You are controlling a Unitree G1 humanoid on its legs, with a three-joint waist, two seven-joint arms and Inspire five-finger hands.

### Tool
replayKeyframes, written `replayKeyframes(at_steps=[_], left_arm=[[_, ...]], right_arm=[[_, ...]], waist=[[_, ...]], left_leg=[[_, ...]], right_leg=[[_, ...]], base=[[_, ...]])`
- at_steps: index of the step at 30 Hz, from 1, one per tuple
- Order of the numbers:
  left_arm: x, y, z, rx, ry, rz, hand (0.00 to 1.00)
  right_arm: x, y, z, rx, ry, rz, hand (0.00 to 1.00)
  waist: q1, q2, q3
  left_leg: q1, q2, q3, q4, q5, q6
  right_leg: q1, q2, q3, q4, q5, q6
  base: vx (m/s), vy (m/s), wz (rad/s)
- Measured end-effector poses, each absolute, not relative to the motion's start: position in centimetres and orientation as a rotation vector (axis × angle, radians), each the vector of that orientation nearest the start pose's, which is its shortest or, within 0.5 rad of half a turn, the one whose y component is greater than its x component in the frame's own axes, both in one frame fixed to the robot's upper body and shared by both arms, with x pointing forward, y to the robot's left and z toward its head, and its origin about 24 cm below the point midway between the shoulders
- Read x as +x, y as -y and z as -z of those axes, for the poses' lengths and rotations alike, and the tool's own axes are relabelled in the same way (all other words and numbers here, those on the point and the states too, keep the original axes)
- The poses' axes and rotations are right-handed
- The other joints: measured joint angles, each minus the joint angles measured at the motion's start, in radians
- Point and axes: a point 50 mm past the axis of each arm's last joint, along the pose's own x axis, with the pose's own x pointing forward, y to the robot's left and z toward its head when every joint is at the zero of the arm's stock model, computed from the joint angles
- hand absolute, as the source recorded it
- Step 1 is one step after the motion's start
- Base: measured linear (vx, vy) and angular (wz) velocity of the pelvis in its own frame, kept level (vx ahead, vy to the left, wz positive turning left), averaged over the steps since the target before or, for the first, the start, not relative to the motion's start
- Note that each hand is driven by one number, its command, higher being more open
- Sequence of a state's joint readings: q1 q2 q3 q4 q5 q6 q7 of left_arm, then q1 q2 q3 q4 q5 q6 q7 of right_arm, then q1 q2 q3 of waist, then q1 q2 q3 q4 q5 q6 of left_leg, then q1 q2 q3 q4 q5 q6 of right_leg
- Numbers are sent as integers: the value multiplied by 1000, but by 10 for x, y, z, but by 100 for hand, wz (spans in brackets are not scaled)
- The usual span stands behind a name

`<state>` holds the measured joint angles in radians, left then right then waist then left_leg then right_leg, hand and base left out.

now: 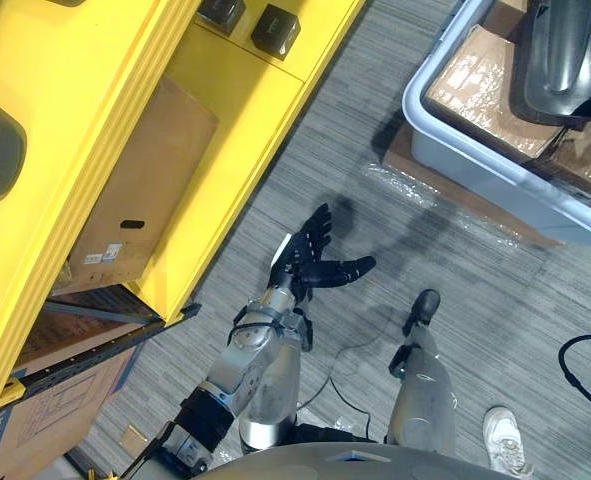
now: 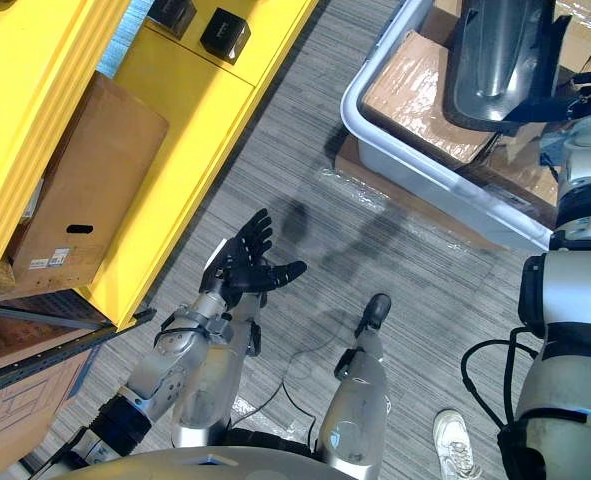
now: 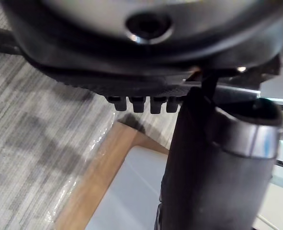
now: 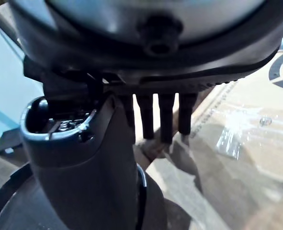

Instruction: Walk over and take three plastic housings, then place them on the shelf

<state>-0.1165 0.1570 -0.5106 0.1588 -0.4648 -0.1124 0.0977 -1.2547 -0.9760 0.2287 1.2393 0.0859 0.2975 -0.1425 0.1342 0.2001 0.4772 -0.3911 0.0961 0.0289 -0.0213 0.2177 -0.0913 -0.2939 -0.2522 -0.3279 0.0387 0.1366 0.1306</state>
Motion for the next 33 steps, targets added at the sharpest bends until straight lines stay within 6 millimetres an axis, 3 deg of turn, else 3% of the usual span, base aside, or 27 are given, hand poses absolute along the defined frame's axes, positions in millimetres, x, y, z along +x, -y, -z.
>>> replayKeyframes(at_steps=[8, 12, 19, 24, 27, 29, 33], left_arm=[[248, -69, -24, -258, -96, 352, 100], [240, -75, -30, -294, -60, 334, 100], [236, -99, -40, -355, -14, 316, 100], [238, -116, -59, -432, 58, 335, 100], [240, -113, -59, -498, 8, 375, 100], [239, -106, -52, -579, -102, 417, 100], [234, -78, -41, -810, -323, 522, 100]], right_arm=[[330, 411, -251, -494, -296, 882, 0], [328, 412, -255, -499, -245, 996, 0], [333, 397, -280, -564, 31, 1097, 0], [332, 379, -283, -709, 223, 1037, 0], [332, 367, -269, -778, 279, 973, 0], [337, 349, -250, -814, 307, 899, 0], [339, 327, -219, -893, 324, 798, 0]], waist=[[-5, 7, -4], [-12, 9, -6], [-69, -1, -1], [-90, -43, -7], [-100, -80, -35], [-115, -116, -70], [-127, -148, -132]], left_leg=[[49, 2, 3, -51, 26, 1], [76, 3, 4, -62, 32, 0], [127, 9, 2, -64, 33, -2], [174, 24, -1, -67, 24, -15], [194, 35, 0, -68, 15, -22], [212, 38, 4, -68, 6, -30], [238, 50, 20, -66, -5, -34]], right_leg=[[21, -1, -13, 12, -5, -4], [43, 0, -16, 12, -8, -5], [109, 7, -25, -14, -6, 1], [172, 27, -34, -44, -6, 1], [205, 35, -42, -68, -6, 3], [230, 44, -46, -87, -5, 3], [264, 55, -43, -112, -3, 4]], base=[[-7, -42, 0], [-22, -35, 0], [-20, -42, 1], [0, -74, 0], [46, -69, 2], [62, -54, -1], [69, -44, -5]])
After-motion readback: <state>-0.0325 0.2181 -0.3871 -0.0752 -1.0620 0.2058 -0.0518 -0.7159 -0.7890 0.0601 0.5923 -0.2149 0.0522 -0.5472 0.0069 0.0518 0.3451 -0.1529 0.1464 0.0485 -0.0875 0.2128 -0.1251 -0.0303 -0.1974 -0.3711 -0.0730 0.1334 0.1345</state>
